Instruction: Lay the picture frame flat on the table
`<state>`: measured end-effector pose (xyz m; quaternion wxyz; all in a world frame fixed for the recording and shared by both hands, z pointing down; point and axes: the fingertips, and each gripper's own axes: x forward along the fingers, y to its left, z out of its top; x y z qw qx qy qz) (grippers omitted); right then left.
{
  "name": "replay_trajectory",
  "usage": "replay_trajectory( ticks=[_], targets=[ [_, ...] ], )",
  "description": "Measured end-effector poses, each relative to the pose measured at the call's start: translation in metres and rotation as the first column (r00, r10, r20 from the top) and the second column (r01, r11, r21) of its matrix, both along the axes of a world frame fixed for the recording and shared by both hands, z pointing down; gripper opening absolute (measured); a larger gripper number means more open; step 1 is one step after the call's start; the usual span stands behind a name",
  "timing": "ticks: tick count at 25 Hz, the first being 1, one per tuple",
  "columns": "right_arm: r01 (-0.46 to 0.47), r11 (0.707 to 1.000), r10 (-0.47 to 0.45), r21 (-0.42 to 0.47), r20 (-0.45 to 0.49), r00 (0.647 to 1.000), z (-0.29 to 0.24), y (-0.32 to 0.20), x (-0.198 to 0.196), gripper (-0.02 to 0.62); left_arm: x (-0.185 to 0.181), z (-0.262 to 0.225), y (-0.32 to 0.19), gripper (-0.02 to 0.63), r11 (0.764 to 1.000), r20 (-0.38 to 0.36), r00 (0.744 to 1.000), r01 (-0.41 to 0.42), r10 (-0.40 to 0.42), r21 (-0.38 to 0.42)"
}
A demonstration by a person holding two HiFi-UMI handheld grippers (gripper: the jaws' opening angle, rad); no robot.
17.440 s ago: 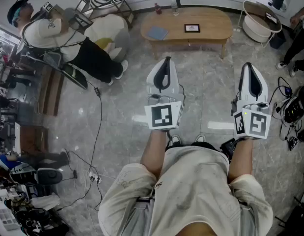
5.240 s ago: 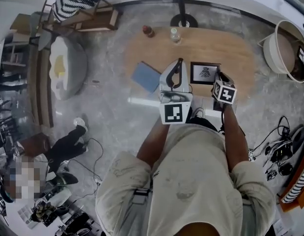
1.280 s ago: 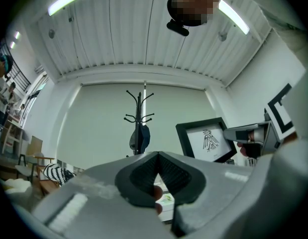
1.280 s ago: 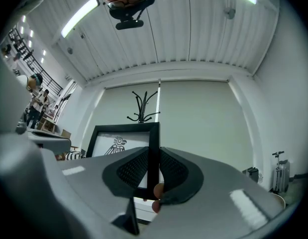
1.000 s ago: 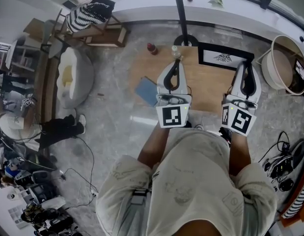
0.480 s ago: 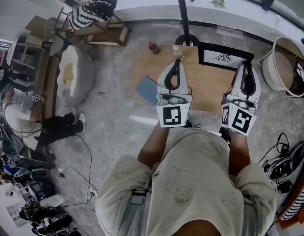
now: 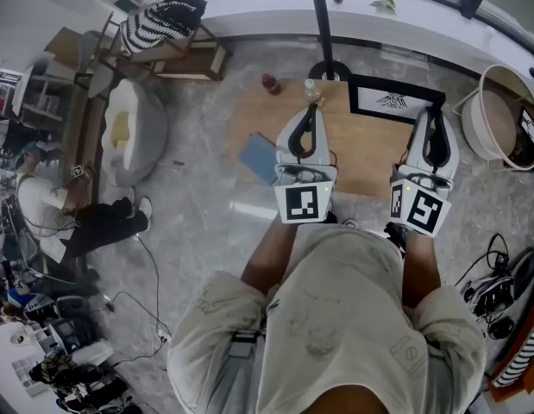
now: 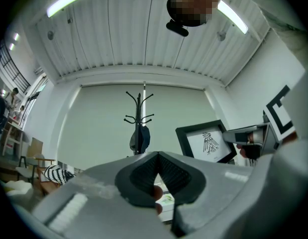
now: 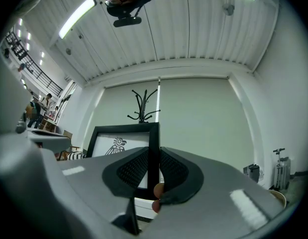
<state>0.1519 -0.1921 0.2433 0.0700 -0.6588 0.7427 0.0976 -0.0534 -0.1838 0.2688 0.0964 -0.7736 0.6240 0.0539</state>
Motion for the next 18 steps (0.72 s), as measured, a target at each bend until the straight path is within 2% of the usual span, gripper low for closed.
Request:
replay_trajectory(
  ticks=[18],
  targets=[
    [0.011, 1.000, -0.011, -0.016, -0.003, 1.000, 0.0056, -0.0026, -0.0011, 0.071, -0.0002, -0.0004, -0.0003, 0.005, 1.000, -0.004, 1.000, 0.009, -0.009, 0.006]
  ],
)
